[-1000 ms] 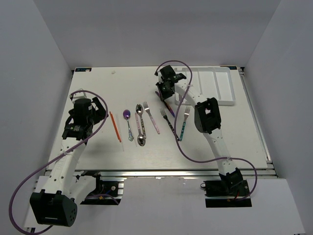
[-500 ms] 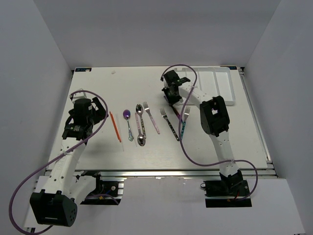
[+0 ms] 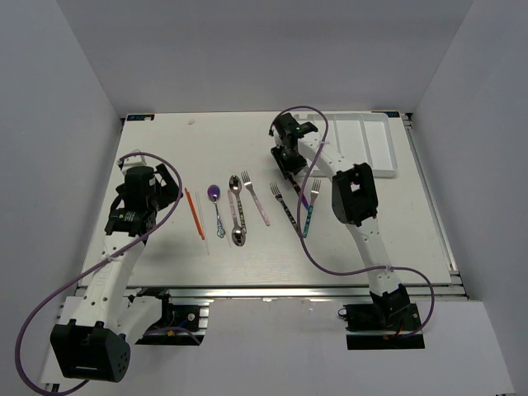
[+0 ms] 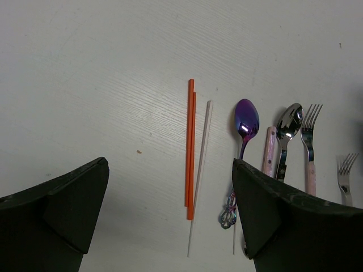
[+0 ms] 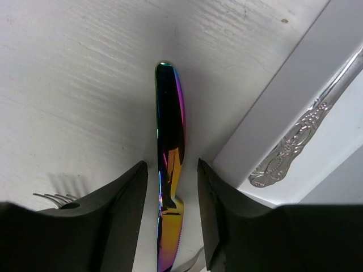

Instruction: Sort the eating utensils into containers

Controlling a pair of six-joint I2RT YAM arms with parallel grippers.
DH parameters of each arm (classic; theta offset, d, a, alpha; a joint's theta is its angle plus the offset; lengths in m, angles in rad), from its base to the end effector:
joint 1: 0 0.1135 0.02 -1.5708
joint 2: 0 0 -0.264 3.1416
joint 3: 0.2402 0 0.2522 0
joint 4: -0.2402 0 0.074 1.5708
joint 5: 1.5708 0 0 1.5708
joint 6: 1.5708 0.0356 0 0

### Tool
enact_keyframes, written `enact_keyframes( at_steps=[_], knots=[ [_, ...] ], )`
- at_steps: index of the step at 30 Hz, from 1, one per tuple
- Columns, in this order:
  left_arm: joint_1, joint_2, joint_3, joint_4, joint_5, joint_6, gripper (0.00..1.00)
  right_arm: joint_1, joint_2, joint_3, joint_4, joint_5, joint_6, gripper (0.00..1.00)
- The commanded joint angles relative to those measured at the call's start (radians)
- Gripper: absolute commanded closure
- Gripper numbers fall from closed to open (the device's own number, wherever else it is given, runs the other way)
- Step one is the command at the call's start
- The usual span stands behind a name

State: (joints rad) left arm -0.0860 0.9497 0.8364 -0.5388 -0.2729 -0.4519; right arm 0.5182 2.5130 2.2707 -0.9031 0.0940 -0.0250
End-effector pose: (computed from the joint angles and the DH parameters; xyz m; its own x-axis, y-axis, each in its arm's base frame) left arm 0.2027 -0.0078 0.2944 -0.4868 -0.3801 -0.7865 -0.3816 0.9024 -0.1999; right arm 0.4629 0.2601 0.1685 -0.7796 -0.4731 -0.4104 -0.4791 0.8725 -0.0958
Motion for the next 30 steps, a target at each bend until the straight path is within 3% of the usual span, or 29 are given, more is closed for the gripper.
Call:
enact_keyframes(
  at_steps=[1,8,14,17,22,26,30],
  knots=[
    [0.006,-0.023,-0.008,0.003,0.009,0.01,0.02,-0.004,0.112,-0.011,-0.074,-0.013,-0.039,0.54],
    [0.006,-0.02,-0.008,0.003,0.014,0.01,0.02,0.0,0.109,-0.085,-0.016,-0.036,-0.015,0.63],
    [0.006,-0.02,-0.008,0.003,0.012,0.01,0.02,0.008,0.173,-0.03,-0.06,-0.045,-0.009,0.69],
    [0.006,-0.025,-0.008,0.003,0.012,0.01,0.02,0.008,0.173,-0.048,-0.072,-0.022,-0.001,0.77],
    [0.006,-0.031,-0.01,0.003,0.012,0.01,0.02,0.011,0.129,-0.112,-0.036,-0.023,0.011,1.0],
    [0.008,-0.035,-0.01,0.002,0.008,0.01,0.02,0.022,0.037,-0.236,0.081,-0.081,0.048,1.0],
    [0.008,-0.043,-0.01,0.002,0.005,0.01,0.02,0.025,-0.1,-0.399,0.301,-0.263,0.123,1.0]
  ],
)
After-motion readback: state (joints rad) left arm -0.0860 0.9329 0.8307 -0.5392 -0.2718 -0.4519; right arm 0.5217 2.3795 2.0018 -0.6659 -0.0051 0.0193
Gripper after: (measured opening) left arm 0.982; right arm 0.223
